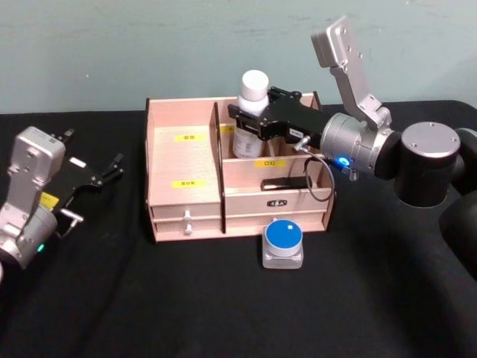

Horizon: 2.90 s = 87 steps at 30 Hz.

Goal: Pick up the facial cleanser and watermelon frost from the table and place them into the tiered storage box.

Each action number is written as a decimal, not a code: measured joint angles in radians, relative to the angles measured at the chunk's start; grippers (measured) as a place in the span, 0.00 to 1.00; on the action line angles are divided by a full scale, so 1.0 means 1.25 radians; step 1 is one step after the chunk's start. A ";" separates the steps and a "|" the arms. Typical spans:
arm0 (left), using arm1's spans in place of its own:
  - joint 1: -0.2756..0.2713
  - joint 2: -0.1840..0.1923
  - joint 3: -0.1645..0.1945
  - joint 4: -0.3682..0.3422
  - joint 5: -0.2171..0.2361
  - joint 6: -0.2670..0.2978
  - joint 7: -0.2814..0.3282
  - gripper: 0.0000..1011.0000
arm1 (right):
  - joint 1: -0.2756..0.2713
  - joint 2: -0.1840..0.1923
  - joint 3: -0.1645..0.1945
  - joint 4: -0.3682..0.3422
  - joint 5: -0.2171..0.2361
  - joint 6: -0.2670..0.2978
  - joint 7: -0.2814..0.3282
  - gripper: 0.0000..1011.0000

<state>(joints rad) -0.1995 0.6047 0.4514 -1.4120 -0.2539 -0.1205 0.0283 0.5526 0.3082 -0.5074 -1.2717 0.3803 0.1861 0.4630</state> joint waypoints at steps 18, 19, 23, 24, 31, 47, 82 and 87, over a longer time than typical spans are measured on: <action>0.000 0.000 0.000 0.000 0.000 0.000 0.000 1.00 | 0.019 -0.012 -0.012 0.066 -0.008 -0.007 0.028 0.60; 0.000 0.000 0.000 0.000 0.000 0.000 0.000 1.00 | 0.020 -0.013 -0.013 0.070 -0.009 -0.007 0.030 0.60; 0.000 0.000 0.000 0.000 0.000 0.000 0.000 1.00 | 0.022 -0.015 -0.015 0.078 -0.010 -0.006 0.036 0.60; 0.000 0.000 0.000 0.000 0.000 0.000 0.000 1.00 | 0.022 -0.015 -0.015 0.078 -0.010 -0.006 0.036 0.60; 0.000 0.000 0.000 0.000 0.000 0.000 0.000 1.00 | 0.022 -0.014 -0.015 0.077 -0.009 -0.006 0.036 0.60; 0.000 0.000 0.000 0.000 0.000 0.000 0.000 1.00 | 0.020 -0.014 -0.012 0.073 -0.007 -0.005 0.034 0.97; 0.000 0.000 0.000 0.000 0.000 0.000 0.000 1.00 | -0.386 0.169 0.107 -0.534 0.166 0.221 -0.149 0.99; 0.000 0.000 0.000 0.000 0.000 0.000 0.000 1.00 | -0.460 0.190 0.106 -0.580 0.167 0.234 -0.203 0.99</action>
<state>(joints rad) -0.1995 0.6047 0.4514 -1.4119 -0.2539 -0.1205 0.0283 -0.0228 0.5459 -0.3756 -1.9965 0.5892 0.4785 0.2090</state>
